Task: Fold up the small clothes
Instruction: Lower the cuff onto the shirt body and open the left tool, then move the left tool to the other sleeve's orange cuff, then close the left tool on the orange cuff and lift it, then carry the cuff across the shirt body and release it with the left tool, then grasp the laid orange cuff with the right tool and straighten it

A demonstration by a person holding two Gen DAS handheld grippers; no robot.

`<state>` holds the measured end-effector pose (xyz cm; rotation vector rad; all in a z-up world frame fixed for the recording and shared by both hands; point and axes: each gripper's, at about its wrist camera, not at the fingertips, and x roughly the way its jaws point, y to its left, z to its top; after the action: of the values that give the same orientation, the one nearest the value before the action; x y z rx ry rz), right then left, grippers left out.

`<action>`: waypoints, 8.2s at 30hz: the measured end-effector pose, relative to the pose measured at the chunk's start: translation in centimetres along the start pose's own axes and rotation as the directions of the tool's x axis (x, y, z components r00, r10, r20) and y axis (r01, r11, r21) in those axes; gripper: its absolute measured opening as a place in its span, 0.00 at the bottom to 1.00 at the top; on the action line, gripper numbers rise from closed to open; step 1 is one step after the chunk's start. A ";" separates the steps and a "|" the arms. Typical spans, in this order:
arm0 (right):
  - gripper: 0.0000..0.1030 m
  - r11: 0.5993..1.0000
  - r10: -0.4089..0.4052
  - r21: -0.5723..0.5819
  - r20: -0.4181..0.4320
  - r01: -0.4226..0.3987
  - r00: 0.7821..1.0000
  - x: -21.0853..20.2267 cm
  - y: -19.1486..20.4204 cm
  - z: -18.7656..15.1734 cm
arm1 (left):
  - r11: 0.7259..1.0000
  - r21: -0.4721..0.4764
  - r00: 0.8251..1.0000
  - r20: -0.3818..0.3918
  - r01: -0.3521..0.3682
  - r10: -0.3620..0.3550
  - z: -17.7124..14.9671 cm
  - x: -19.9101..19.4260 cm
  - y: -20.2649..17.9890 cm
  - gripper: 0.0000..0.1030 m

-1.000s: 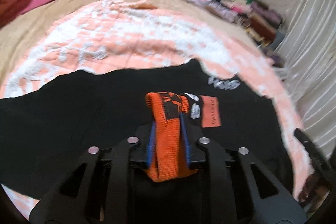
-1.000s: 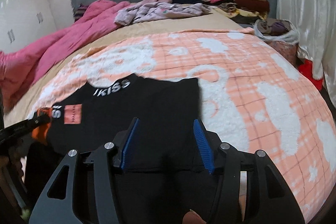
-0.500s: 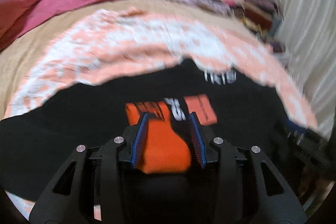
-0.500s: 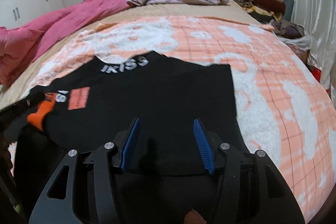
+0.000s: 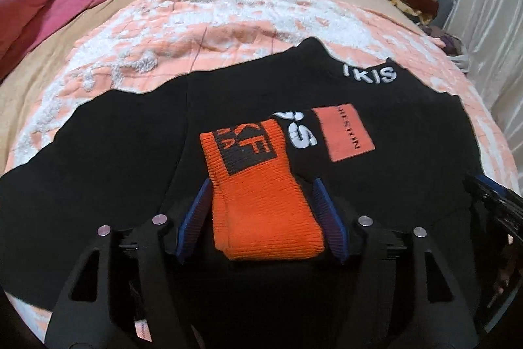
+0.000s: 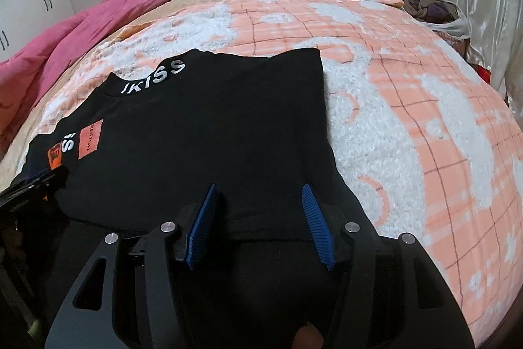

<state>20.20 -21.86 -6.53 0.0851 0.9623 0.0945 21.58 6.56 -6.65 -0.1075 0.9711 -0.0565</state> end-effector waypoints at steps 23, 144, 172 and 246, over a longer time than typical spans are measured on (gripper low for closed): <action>0.66 0.997 -0.012 0.072 0.039 0.009 0.999 -3.3 1.3 -1.2 | 0.997 0.031 0.997 -0.053 0.065 -0.063 -1.2 -2.1 0.2 0.61; 0.93 0.895 0.348 -0.318 0.057 -0.313 0.936 -7.7 25.2 -2.5 | 0.850 -0.524 0.958 0.209 -0.060 0.196 -6.6 -17.3 25.8 0.08; 0.93 0.979 0.194 -0.102 0.203 -0.177 0.960 -10.0 10.4 -0.2 | 0.972 -0.225 0.944 0.331 0.073 0.006 3.6 -18.3 8.8 0.08; 0.09 0.963 0.259 -0.082 0.001 -0.258 0.966 0.3 8.8 0.4 | 0.981 -0.195 0.979 0.202 -0.001 0.041 -0.2 -11.2 8.0 0.47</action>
<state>20.33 -13.16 -5.50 0.1356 0.9309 0.3737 15.13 15.56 1.46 -0.2769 0.7695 0.0686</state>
